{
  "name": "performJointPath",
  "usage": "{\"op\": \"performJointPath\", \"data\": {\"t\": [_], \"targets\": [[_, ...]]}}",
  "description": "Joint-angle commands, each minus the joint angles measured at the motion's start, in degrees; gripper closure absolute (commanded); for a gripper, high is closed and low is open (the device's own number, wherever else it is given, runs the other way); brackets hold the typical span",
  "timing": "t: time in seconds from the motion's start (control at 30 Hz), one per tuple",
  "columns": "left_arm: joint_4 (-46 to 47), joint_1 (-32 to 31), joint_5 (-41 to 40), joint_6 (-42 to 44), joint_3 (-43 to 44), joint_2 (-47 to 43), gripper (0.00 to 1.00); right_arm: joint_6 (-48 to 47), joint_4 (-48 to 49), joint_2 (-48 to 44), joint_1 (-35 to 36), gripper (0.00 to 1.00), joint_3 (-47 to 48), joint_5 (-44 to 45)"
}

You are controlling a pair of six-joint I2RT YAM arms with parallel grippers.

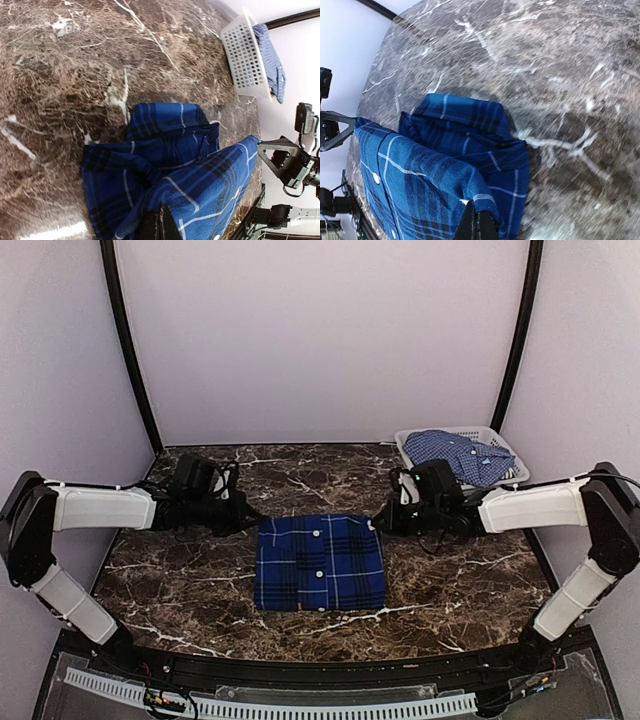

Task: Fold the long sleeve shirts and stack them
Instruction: Fold the 2/3-rectangle-folded shirt at the center of the board, then smooth out the square-folded shirt at the center of the board.

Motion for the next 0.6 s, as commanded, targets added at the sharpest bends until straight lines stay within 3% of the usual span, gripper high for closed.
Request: {"op": "performJointPath", "data": {"t": [0.0, 0.03, 0.07, 0.1, 0.17, 0.23, 0.3, 0.4, 0.57], "targets": [[0.8, 3.3, 1.0, 5.8, 7.5, 8.6, 1.0, -4.1, 0.9, 6.6, -4.7, 1.0, 6.5, 0.8], [0.7, 4.4, 1.1, 6.2, 9.8, 11.4, 1.0, -4.7, 0.8, 8.0, -5.6, 0.92, 8.2, 0.5], [0.2, 4.8, 1.2, 7.3, 12.4, 12.7, 0.9, -5.2, 0.2, 9.3, -6.4, 0.82, 9.8, 0.1], [-0.9, 5.8, 1.1, 7.8, 13.9, 14.9, 0.7, -5.7, -1.4, 10.3, -6.9, 0.72, 12.3, -0.4], [-4.8, 6.7, 0.3, 9.9, 18.5, 16.9, 0.48, -7.2, -4.3, 11.0, -7.1, 0.61, 15.5, 0.2], [-8.3, 7.0, -2.0, 11.9, 21.8, 16.8, 0.33, -8.1, -6.8, 10.0, -6.5, 0.52, 16.8, 1.7], [-10.1, 7.1, -2.7, 13.0, 23.1, 15.5, 0.29, -9.2, -9.8, 8.9, -4.9, 0.5, 18.1, 4.6], [-12.2, 6.4, -0.8, 12.5, 21.7, 12.8, 0.34, -10.2, -11.5, 7.9, -0.1, 0.54, 18.5, 7.4], [-11.7, 0.7, 1.2, 9.7, 16.6, 8.8, 0.54, -10.2, -11.8, 10.6, 7.0, 0.66, 19.3, 8.2]]}}
